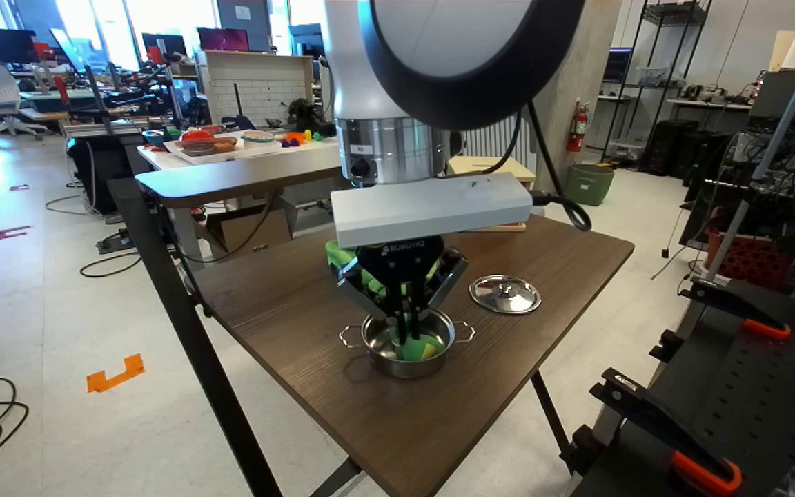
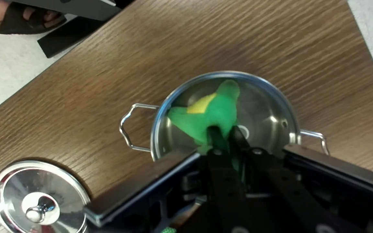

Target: Remove the doll from the pot

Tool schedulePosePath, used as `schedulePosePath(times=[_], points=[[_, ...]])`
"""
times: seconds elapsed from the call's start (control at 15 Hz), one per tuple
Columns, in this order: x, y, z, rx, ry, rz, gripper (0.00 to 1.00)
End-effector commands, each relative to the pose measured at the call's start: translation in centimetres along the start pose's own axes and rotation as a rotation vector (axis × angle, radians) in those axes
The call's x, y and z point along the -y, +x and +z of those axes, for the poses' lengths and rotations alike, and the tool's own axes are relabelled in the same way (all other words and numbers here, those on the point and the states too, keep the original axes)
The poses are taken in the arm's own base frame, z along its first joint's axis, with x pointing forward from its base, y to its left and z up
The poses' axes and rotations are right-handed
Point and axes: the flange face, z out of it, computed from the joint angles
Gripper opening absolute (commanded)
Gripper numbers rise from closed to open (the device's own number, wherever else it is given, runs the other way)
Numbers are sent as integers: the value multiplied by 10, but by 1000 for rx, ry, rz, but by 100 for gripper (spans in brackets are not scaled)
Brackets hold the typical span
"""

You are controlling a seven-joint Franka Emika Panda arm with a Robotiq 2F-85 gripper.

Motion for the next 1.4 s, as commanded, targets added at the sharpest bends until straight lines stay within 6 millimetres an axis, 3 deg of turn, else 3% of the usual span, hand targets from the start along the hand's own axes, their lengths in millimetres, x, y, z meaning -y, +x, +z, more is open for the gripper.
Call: schedulePosePath(times=[0.0,0.27,0.67,1.0,1.33], points=[[-1,8,10,14,-11,10,2],[-5,8,-4,38,12,16,2],[-18,3,-49,95,57,5,2],[-31,47,-86,50,90,99,2],[-25,82,-89,-2,102,150,2]])
